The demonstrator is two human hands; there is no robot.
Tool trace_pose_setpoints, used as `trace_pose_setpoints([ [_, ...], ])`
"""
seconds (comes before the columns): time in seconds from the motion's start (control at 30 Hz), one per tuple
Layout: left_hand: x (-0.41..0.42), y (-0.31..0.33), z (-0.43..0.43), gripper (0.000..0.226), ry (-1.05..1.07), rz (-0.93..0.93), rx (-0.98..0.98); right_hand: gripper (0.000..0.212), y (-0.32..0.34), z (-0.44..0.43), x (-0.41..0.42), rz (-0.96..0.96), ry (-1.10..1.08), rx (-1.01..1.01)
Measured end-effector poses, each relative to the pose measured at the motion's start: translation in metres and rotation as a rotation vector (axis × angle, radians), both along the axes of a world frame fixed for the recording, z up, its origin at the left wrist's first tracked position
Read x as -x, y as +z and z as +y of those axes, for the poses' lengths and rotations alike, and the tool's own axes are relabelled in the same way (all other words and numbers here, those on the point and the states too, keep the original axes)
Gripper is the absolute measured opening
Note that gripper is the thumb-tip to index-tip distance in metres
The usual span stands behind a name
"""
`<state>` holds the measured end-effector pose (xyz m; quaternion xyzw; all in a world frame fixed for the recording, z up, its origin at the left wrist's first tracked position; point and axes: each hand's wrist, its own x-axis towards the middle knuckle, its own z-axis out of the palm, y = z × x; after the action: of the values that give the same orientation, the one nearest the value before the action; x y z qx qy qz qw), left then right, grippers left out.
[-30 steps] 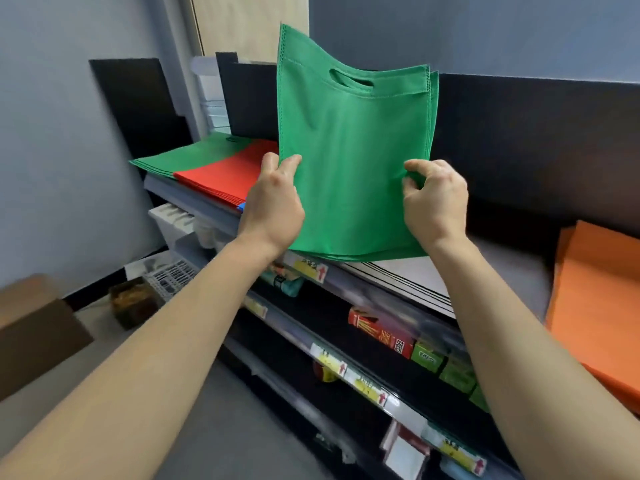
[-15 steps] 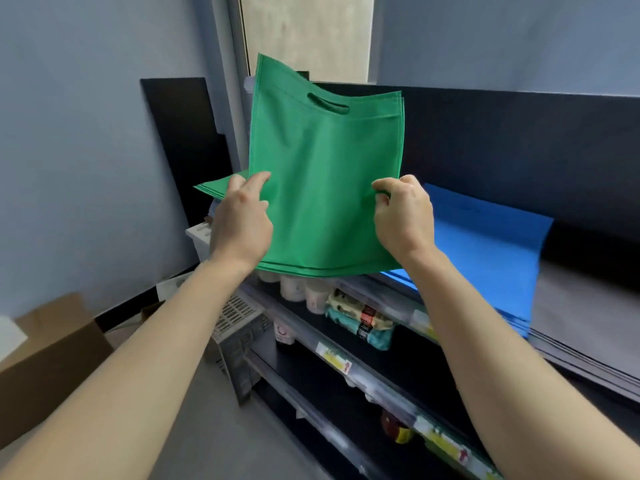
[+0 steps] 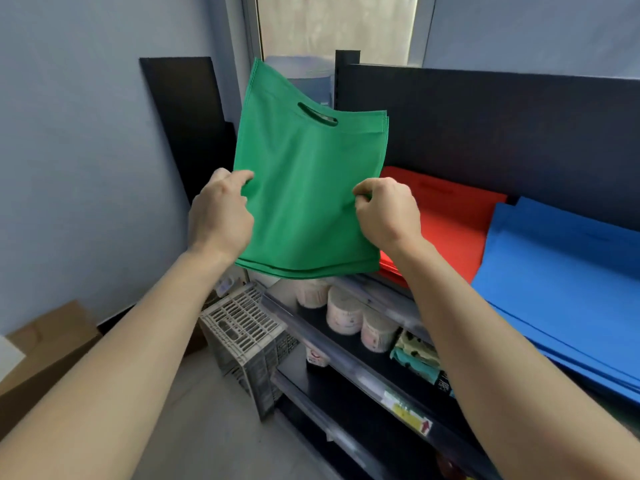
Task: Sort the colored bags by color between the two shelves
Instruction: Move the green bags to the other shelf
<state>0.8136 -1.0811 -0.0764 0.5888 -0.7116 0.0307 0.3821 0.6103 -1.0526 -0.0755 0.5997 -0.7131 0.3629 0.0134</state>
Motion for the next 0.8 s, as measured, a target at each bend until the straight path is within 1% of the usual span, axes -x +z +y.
trace_pose_setpoints([
  [0.2,-0.019,0.002,-0.066,0.042,0.035,-0.051,-0.016,0.031,0.004,-0.067,-0.018,0.026,0.061,-0.098],
  [0.27,-0.022,0.001,-0.087,0.042,0.031,-0.051,-0.018,0.028,0.006,-0.085,-0.020,0.046,0.046,-0.108],
  [0.47,-0.011,-0.002,-0.151,0.042,-0.081,-0.065,-0.052,0.033,0.009,-0.124,-0.013,0.071,-0.081,-0.133],
  [0.63,-0.009,-0.001,-0.210,0.042,-0.218,-0.109,-0.096,0.030,0.002,-0.150,-0.017,0.036,-0.265,-0.146],
  [0.8,-0.014,-0.014,-0.259,0.045,-0.359,-0.171,-0.163,0.031,-0.010,-0.168,-0.038,-0.013,-0.396,-0.200],
])
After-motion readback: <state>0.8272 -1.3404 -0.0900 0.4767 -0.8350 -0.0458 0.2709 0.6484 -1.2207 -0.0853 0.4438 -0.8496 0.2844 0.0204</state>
